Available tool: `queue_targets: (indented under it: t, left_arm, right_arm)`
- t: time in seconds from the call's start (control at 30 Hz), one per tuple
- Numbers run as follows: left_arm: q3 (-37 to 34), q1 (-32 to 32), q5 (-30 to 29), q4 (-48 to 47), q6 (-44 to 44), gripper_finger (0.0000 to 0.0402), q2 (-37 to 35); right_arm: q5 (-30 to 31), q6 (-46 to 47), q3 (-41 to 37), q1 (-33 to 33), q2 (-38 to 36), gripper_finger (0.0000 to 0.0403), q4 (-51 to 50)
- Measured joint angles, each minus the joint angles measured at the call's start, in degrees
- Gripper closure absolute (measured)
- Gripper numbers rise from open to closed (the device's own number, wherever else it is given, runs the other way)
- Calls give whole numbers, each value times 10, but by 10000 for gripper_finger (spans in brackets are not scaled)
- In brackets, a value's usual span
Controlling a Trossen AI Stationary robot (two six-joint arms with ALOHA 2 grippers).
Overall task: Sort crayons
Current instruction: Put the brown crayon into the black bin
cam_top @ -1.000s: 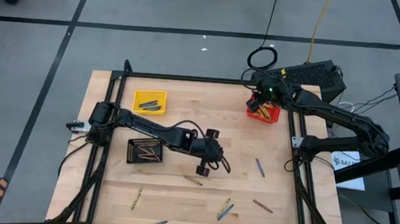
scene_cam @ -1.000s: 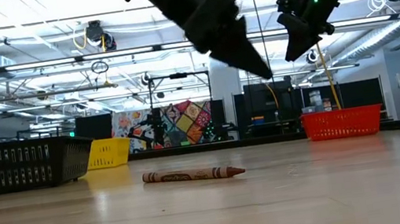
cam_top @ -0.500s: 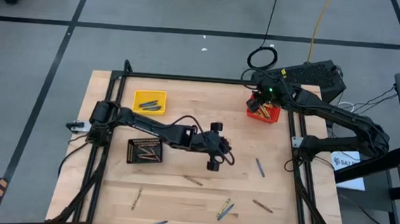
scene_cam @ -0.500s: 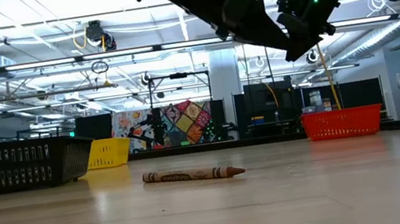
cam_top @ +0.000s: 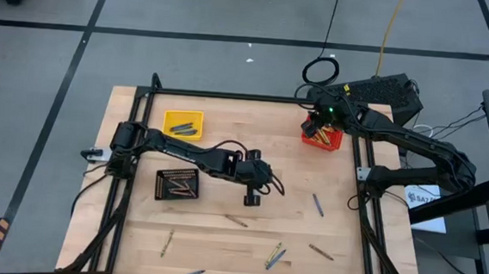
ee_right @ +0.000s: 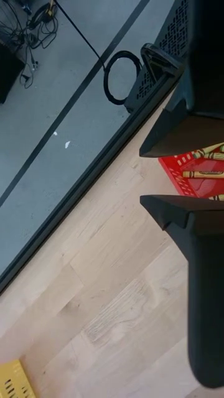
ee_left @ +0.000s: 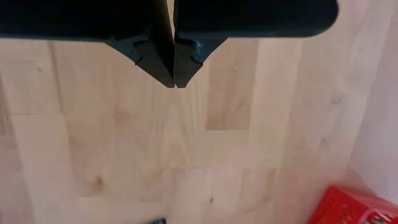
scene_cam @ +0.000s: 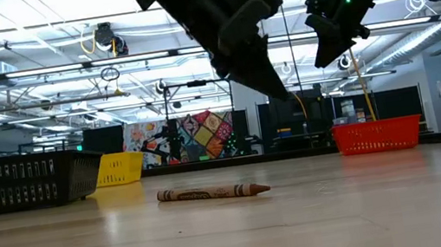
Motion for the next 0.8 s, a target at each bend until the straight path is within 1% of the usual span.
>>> queue_targets:
  t: [0.17, 0.23, 0.3, 0.4, 0.53, 0.7, 0.8]
  left_arm:
    - [0, 1, 32, -1, -6, 401, 0]
    - [0, 1, 40, -22, -30, 400, 0]
    - [0, 0, 40, -39, -40, 389, 0]
    - [0, 1, 39, -63, -55, 356, 0]
    - [0, 5, 39, -67, -51, 295, 0]
    - [0, 5, 39, -67, -21, 225, 0]
    - [0, 5, 38, -67, 19, 202, 0]
  right_arm:
    - [0, 0, 0, 0, 0, 307, 0]
    - [0, 0, 0, 0, 0, 307, 0]
    - [0, 0, 0, 0, 0, 307, 0]
    - [0, 0, 0, 0, 0, 307, 0]
    - [0, 0, 0, 0, 0, 307, 0]
    - [0, 0, 0, 0, 0, 307, 0]
    - [0, 0, 0, 0, 0, 307, 0]
